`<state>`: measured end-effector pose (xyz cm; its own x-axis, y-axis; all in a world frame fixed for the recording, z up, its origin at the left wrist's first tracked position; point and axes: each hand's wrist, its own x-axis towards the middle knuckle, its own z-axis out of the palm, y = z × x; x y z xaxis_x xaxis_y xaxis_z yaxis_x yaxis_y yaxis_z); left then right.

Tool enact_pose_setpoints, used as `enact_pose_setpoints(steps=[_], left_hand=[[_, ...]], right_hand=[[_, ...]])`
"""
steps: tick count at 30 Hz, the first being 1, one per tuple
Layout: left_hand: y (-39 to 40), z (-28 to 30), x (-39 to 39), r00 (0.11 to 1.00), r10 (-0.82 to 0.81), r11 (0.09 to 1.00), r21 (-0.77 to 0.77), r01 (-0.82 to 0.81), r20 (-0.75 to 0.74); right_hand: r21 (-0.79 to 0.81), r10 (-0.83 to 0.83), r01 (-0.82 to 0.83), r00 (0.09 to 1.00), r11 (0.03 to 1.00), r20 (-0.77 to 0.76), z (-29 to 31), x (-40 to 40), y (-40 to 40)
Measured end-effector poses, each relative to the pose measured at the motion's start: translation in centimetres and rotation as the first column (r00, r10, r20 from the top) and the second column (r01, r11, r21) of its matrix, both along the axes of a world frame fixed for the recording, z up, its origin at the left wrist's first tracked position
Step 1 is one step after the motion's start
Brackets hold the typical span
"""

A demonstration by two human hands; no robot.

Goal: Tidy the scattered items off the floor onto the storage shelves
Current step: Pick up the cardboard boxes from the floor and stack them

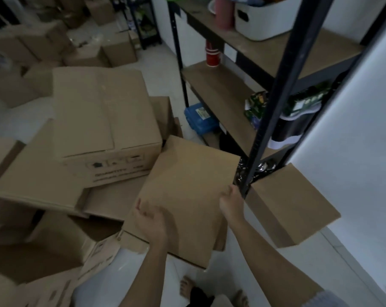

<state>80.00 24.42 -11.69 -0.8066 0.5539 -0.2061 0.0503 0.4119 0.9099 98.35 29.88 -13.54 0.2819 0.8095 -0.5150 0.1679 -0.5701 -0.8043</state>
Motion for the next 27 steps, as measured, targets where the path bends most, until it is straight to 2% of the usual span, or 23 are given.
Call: enact_pose_setpoints(steps=[3, 9, 11, 13, 16, 20, 23, 27], left_hand=[[-1.2, -0.2, -2.6, 0.991, 0.113, 0.991, -0.064, -0.118, -0.076], [-1.2, -2.3, -7.1, 0.997, -0.029, 0.960, -0.279, 0.006, -0.078], [-1.0, -2.7, -7.9, 0.996, -0.031, 0.936, -0.353, 0.000, -0.082], [-1.0, -3.0, -8.3, 1.000, -0.005, 0.922, -0.386, 0.004, -0.001], [-1.2, -3.1, -7.7, 0.991, 0.025, 0.934, -0.356, 0.025, 0.135], [-1.2, -3.2, -6.2, 0.985, 0.005, 0.950, -0.308, 0.049, 0.173], [-1.3, -2.9, -4.5, 0.988, -0.062, 0.953, -0.286, 0.101, 0.143], [-1.2, -0.8, -2.2, 0.987, -0.161, 0.960, -0.234, 0.155, -0.003]], right_hand=[[-0.036, -0.059, 0.059, 0.998, 0.998, -0.017, -0.9, -2.1, -0.4], [-0.074, -0.093, 0.094, 0.996, 0.993, 0.013, -2.8, -4.0, -1.2], [-0.101, -0.090, 0.092, 0.996, 0.991, 0.024, -3.1, -4.0, -1.6], [-0.138, -0.069, 0.071, 0.997, 0.988, 0.021, -3.2, -4.1, -2.0], [-0.171, -0.055, 0.052, 0.998, 0.984, -0.008, -4.0, -3.9, -2.4], [-0.172, -0.099, 0.099, 0.995, 0.980, 0.005, -4.8, -2.5, -3.0], [-0.122, -0.132, 0.127, 0.991, 0.984, -0.029, -5.0, -0.7, -3.5], [-0.106, -0.219, 0.207, 0.969, 0.973, -0.117, -5.4, 2.0, -4.1]])
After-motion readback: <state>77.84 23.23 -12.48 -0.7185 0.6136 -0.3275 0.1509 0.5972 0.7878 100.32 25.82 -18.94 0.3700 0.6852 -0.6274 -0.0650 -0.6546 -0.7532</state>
